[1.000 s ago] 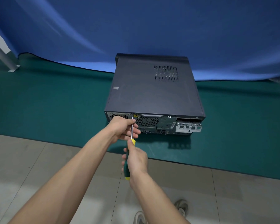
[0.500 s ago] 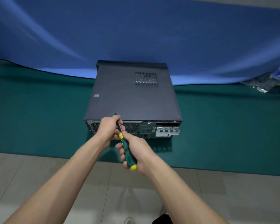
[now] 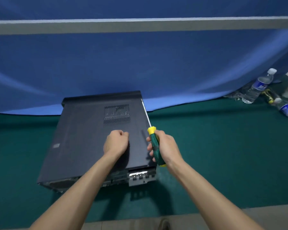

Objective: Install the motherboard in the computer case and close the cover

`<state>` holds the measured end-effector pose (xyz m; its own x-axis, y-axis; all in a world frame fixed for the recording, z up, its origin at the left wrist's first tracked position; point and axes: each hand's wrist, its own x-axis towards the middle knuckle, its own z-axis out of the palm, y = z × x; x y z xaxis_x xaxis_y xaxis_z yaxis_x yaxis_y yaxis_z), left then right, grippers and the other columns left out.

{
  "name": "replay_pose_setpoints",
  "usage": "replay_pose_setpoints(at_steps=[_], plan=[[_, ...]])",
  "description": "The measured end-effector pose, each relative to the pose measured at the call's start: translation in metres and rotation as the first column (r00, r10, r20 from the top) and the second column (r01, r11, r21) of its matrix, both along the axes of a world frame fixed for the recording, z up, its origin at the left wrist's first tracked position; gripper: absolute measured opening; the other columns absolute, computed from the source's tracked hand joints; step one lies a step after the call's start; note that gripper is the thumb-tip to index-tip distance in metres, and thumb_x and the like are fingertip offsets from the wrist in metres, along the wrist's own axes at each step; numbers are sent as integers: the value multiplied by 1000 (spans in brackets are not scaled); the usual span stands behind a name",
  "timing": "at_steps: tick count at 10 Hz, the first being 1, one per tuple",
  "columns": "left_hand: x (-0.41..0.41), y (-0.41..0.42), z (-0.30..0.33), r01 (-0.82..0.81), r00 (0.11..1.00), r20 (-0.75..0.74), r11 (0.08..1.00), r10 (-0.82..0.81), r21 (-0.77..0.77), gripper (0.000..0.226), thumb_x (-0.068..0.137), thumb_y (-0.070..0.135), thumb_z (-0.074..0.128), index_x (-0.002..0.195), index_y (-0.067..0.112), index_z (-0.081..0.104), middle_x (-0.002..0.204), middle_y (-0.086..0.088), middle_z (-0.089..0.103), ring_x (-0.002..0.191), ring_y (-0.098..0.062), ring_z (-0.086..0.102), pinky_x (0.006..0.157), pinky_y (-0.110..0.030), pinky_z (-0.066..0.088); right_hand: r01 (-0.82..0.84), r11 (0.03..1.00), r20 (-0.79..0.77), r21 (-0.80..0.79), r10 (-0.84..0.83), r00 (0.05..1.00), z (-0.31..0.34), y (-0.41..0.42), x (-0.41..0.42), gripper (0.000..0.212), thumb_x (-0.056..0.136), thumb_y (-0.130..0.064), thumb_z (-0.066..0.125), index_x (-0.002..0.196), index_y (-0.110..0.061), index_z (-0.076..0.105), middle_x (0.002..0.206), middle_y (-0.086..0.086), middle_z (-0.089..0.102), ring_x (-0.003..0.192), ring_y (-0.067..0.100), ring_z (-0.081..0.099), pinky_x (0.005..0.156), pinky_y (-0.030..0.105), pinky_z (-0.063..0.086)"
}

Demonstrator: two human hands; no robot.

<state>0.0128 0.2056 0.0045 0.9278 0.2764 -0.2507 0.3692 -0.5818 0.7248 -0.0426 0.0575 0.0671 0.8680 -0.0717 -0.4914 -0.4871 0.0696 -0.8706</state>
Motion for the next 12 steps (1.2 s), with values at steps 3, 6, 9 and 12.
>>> replay_pose_setpoints(at_steps=[3, 6, 9, 12], plan=[[36, -29, -34, -5, 987, 131, 787, -97, 617, 35, 90, 22, 44, 56, 17, 35, 50, 5, 38, 44, -20, 33, 50, -28, 23, 52, 997, -148, -54, -59, 987, -84, -47, 74, 29, 95, -27, 45, 77, -11, 60, 54, -1, 58, 42, 13, 45, 43, 22, 34], [38, -31, -34, -34, 991, 119, 764, -55, 644, 39, 85, 20, 52, 52, 18, 32, 43, 11, 24, 38, -13, 23, 45, -22, 9, -255, 901, -278, -350, 160, 947, -175, -32, 102, 37, 99, -31, 38, 67, -15, 46, 85, 12, 68, 73, 28, 57, 68, 35, 43], [40, -30, -35, -47, 989, 135, 766, -53, 642, 43, 87, 22, 55, 50, 16, 33, 42, 7, 33, 37, -17, 30, 43, -20, 10, -565, 307, -380, -766, 492, 783, -182, -27, 129, 35, 96, -32, 39, 103, -7, 64, 109, 12, 67, 102, 32, 62, 74, 31, 42], [39, -31, -31, -8, 987, 136, 830, -83, 558, 53, 75, 14, 67, 48, 23, 23, 38, 8, 26, 33, -12, 23, 41, -16, 9, -570, 357, -362, -740, 502, 785, -138, -74, 152, 46, 96, -51, 39, 83, -15, 64, 94, 5, 70, 93, 25, 65, 72, 28, 43]])
